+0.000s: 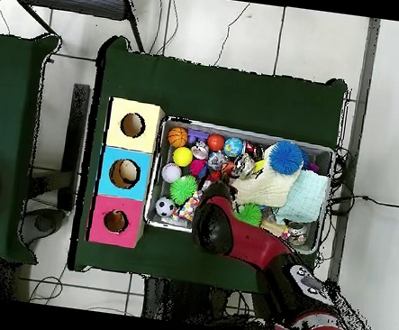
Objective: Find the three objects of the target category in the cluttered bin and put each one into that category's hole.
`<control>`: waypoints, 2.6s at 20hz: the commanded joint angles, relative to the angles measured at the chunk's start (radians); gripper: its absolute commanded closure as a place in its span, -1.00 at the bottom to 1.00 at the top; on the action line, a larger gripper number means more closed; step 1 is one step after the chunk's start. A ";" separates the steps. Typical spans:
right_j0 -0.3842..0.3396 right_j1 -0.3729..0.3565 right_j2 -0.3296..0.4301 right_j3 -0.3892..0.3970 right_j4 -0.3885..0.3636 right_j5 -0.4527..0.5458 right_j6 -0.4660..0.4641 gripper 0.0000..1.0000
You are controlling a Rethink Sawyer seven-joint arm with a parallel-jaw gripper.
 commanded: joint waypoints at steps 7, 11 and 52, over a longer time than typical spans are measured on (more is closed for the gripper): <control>0.015 0.025 0.007 -0.173 0.021 -0.007 0.124 -1.00; 0.046 0.026 -0.035 -0.183 0.031 -0.034 0.120 -1.00; 0.010 0.070 0.017 -0.087 -0.002 0.131 0.157 -1.00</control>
